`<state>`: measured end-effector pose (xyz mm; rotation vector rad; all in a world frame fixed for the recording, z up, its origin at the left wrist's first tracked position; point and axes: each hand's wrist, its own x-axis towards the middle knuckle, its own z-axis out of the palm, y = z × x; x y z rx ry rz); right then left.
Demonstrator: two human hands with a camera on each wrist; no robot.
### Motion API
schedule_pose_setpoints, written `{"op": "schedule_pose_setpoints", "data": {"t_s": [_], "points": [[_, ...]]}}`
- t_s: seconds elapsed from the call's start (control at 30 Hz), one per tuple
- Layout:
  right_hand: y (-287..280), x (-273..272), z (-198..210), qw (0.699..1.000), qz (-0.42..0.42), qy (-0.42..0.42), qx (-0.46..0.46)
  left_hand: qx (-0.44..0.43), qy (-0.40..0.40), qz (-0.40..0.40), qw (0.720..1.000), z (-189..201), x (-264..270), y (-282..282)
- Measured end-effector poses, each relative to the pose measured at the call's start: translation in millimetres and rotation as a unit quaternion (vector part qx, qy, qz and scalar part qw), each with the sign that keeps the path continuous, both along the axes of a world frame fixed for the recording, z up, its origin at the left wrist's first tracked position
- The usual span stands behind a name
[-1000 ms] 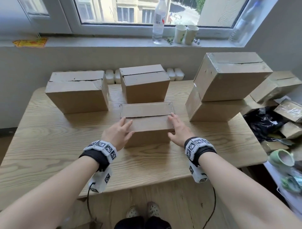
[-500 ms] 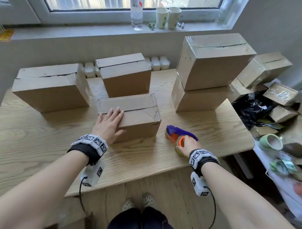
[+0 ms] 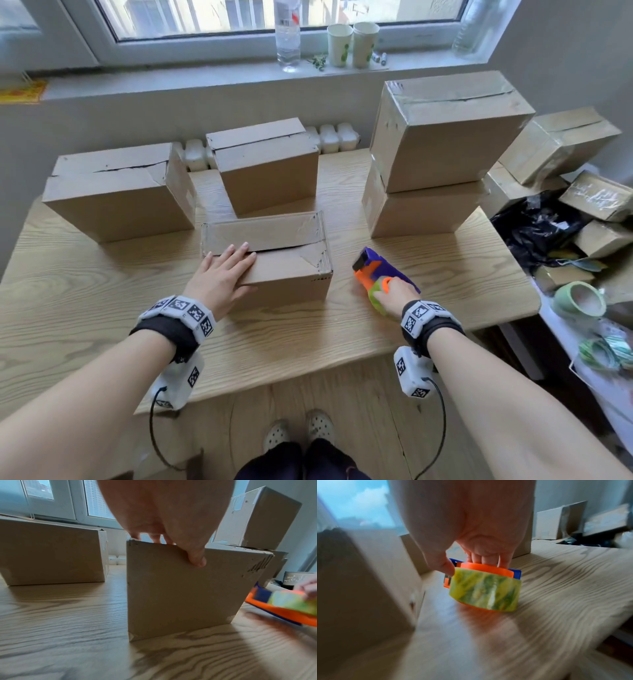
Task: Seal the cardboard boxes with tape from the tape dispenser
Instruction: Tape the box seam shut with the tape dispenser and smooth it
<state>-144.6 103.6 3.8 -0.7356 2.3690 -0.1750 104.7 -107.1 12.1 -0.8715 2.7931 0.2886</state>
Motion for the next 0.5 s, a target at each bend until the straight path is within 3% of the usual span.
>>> {"op": "schedule_pose_setpoints", "data": {"t_s": [0.17,0.33,0.5], "points": [[-12.4,-15.2,28.1,0.98,-0.121,-0.032,-0.156,0.02,-0.003,-0.002,1.0,1.6,18.3,10.3],[-41.0,-18.0,67.1,0.959,-0.101,-0.075,-0.253,0.041,0.006,0.002,0.999,13.3,18.2,7.6],[-68.6,-3.2,103.7,0.942,-0.047,-0.129,-0.306,0.128,0.082,0.058,0.987,46.0,3.1,0.1]]}}
